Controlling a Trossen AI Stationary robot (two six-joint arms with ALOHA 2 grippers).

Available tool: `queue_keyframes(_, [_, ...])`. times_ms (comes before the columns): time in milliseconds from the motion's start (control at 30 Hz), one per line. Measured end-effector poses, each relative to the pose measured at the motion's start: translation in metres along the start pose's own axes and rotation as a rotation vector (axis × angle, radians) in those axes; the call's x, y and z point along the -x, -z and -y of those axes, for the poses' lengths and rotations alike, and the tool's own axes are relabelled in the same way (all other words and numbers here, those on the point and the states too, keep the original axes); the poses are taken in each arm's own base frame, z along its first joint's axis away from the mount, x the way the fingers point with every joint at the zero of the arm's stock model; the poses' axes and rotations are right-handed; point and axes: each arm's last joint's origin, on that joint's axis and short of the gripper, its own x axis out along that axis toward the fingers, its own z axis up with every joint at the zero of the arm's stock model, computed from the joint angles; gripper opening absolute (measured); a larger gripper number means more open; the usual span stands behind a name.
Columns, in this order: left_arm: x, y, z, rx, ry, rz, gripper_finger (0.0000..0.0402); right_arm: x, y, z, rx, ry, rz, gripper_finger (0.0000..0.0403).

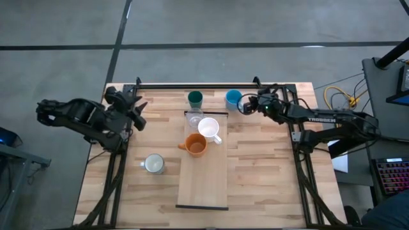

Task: Stack small to large cups/mugs on shelf
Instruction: Put the light blue mug on the shelf

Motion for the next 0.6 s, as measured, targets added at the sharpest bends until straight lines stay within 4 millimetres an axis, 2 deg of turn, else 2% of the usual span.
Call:
queue_keyframes(133, [0.006,-0.004,-0.009,-0.002,0.041,0.067,0.0130,-0.003,0.008,-0.001,0.002,-0.101,-0.051,0.0061])
queue_keyframes(267, [0.011,-0.009,-0.013,-0.037,0.079,0.117,0.0130,-0.004,0.017,-0.001,0.082,-0.220,-0.138,0.0061])
queue_keyframes(500, [0.023,-0.014,-0.031,0.052,0.132,0.193,0.0130,-0.005,0.035,0.006,0.109,-0.250,-0.218,0.0061])
queue_keyframes(600, [0.027,-0.015,-0.038,0.084,0.143,0.221,0.0130,-0.005,0.040,0.008,0.124,-0.262,-0.241,0.0074])
